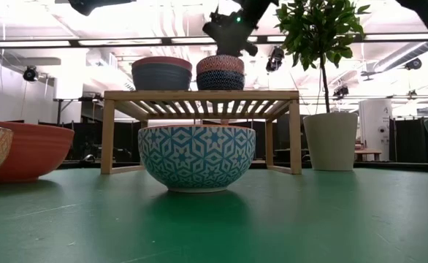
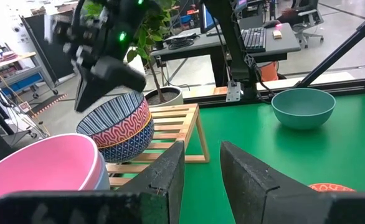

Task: Place and stack bowls onto a shelf
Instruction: Stack the dark blue patterned bowl on top of the yellow patterned bowl on the shelf, then stack the orange bowl onto top of the pink bowl on the shelf

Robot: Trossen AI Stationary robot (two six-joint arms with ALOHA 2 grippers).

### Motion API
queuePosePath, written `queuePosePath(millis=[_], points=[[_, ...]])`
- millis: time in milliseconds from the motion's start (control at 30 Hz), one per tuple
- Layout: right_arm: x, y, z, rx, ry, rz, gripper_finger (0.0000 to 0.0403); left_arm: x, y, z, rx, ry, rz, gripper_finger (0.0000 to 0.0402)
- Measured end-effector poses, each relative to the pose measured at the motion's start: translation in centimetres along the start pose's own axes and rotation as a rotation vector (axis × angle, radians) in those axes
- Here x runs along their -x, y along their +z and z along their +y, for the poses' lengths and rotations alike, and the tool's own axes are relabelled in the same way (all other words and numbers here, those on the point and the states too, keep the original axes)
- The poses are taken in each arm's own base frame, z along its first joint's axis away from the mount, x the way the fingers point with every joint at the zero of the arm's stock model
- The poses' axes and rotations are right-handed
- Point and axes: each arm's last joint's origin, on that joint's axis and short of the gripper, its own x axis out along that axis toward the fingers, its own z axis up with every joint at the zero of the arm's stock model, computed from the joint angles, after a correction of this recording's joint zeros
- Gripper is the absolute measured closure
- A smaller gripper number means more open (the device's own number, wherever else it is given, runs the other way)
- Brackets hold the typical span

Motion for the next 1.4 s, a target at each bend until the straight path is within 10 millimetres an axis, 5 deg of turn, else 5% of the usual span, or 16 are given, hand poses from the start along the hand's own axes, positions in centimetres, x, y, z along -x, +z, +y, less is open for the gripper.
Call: queuePosePath(millis=[400, 800, 1033, 1400], points=[[0.8, -3.5, 4.4, 0.060, 0.084, -0.249, 0.0394, 0.0, -0.1, 0.0, -0.004, -0.001, 0.008, 0.0315], [0.4, -7.2, 4.5, -0.014, 0.101, -0.363, 0.0394, 0.0, -0.1, 0.0, 0.004, 0.000, 0.006, 0.0315], [0.6, -6.9, 4.5, -0.018, 0.102, -0.374, 0.0394, 0.0, -0.1, 0.0, 0.004, -0.001, 0.005, 0.0315], [6.8, -5.9, 4.9, 0.038, 0.162, -0.374, 0.0394, -0.4, -0.2, -0.2, 0.002, -0.002, 0.017, 0.0315]])
